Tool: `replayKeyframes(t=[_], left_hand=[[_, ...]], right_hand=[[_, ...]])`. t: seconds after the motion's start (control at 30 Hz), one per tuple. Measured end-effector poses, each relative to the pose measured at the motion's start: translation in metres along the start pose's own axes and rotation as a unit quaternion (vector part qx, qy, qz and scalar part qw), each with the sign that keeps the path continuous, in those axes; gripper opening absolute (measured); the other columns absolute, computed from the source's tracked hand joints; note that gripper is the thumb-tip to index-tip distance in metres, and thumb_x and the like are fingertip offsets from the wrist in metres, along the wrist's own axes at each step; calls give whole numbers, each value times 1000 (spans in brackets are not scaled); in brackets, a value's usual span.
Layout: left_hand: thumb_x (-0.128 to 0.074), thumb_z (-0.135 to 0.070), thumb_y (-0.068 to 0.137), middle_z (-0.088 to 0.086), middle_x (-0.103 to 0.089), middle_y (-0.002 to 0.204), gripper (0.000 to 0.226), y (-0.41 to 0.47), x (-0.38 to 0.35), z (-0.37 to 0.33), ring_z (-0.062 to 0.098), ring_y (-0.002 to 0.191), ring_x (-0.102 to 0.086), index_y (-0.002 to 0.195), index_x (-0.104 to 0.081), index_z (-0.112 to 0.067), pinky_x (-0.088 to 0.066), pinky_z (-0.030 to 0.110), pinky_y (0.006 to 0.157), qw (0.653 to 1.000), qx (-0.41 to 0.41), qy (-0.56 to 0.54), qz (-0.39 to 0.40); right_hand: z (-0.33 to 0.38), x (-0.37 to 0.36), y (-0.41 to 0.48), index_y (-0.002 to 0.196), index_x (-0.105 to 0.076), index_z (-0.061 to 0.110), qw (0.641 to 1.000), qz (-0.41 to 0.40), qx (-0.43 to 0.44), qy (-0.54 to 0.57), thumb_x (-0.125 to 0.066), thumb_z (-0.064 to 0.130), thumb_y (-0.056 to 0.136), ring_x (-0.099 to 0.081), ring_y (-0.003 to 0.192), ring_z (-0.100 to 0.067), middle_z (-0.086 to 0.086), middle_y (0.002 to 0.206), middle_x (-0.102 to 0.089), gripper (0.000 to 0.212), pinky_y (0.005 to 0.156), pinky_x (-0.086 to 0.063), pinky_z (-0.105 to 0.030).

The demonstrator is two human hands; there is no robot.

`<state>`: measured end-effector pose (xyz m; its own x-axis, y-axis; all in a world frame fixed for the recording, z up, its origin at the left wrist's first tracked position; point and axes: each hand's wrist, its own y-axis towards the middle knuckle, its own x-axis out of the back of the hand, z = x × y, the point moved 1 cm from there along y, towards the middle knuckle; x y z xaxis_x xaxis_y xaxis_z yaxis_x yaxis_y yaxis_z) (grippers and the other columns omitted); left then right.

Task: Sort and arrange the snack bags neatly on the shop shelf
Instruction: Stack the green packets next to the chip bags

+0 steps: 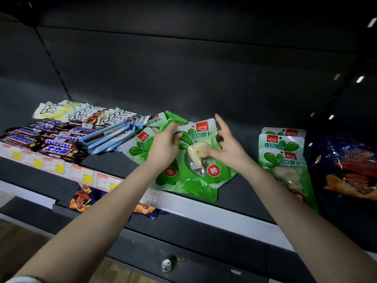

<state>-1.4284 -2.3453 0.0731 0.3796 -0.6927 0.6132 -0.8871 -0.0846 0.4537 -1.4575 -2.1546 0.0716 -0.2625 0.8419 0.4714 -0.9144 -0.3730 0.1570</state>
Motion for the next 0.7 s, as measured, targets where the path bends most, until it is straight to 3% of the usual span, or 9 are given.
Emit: replayKeyframes(t=[0.07, 0.13, 0.2, 0.27, 0.33, 0.37, 0.47, 0.57, 0.7], left_hand=[[-49, -9, 95, -11, -50, 65, 6, 6, -4, -7, 0, 54, -45, 92, -45, -12, -29, 15, 47, 999, -4, -33, -26], [-52, -11, 95, -9, -56, 71, 11, 11, -11, -14, 1, 58, -50, 99, -43, -16, -37, 12, 52, 995, 5, -82, -54], [-54, -15, 94, -5, -60, 76, 19, 13, -19, -22, 3, 59, -55, 103, -38, -21, -41, 20, 53, 988, 25, -136, -63], [-52, -17, 95, -12, -58, 82, 20, 15, -29, -29, -7, 62, -55, 109, -38, -21, -40, 13, 54, 986, 23, -160, -48], [-48, -13, 95, -17, -57, 93, 24, 18, -38, -37, -9, 78, -56, 117, -40, -17, -43, 9, 67, 986, 14, -167, -25], [-46, -11, 95, -14, -58, 100, 26, 19, -42, -41, -4, 88, -57, 121, -41, -14, -45, 15, 77, 986, 10, -165, -11], [-44, -5, 93, 5, -57, 121, 32, 20, -58, -51, 21, 113, -52, 124, -47, -10, -41, 33, 97, 994, -15, -102, 28], [-44, -1, 89, 12, -55, 126, 34, 20, -78, -61, 29, 120, -47, 121, -55, -8, -32, 32, 102, 996, -64, -36, 56], [-41, -23, 94, 8, -38, 147, 41, 19, -107, -56, 30, 136, -31, 134, -47, -18, -16, 42, 113, 965, -130, 198, 115]], right_hand=[[-8, 5, -6, 145, -7, 49, 1000, 9, -7, 12, -74, 14, 78, -55, 107, 10, 25, 110, -61, 102, 86, -43, -6], [-14, 12, -11, 142, -9, 55, 999, -30, -10, 32, -74, 11, 79, -58, 97, 14, 27, 99, -66, 101, 71, -41, 1], [-15, 22, -17, 136, -14, 63, 997, -71, -3, 42, -73, 9, 80, -63, 93, 6, 19, 96, -69, 98, 68, -44, -3], [-16, 33, -24, 132, -19, 67, 994, -104, 0, 38, -72, 7, 80, -65, 92, 1, 12, 99, -69, 96, 73, -51, -13], [-18, 45, -34, 130, -24, 67, 990, -136, -1, 31, -72, 7, 80, -60, 105, 1, 12, 117, -63, 91, 90, -52, -25], [-20, 53, -39, 130, -27, 64, 989, -148, -2, 23, -71, 7, 80, -52, 117, 1, 13, 129, -55, 87, 100, -45, -29], [-30, 76, -56, 137, -35, 46, 981, -181, -42, -47, -68, 11, 83, -32, 130, -7, 15, 140, -39, 73, 107, -31, -34], [-39, 94, -78, 140, -37, 33, 972, -204, -77, -84, -67, 15, 85, -37, 126, -9, 9, 136, -44, 66, 100, -31, -25], [-45, 108, -106, 144, -34, 27, 965, -199, -120, -124, -66, 21, 85, -43, 124, -14, 0, 137, -49, 67, 96, -32, -21]])
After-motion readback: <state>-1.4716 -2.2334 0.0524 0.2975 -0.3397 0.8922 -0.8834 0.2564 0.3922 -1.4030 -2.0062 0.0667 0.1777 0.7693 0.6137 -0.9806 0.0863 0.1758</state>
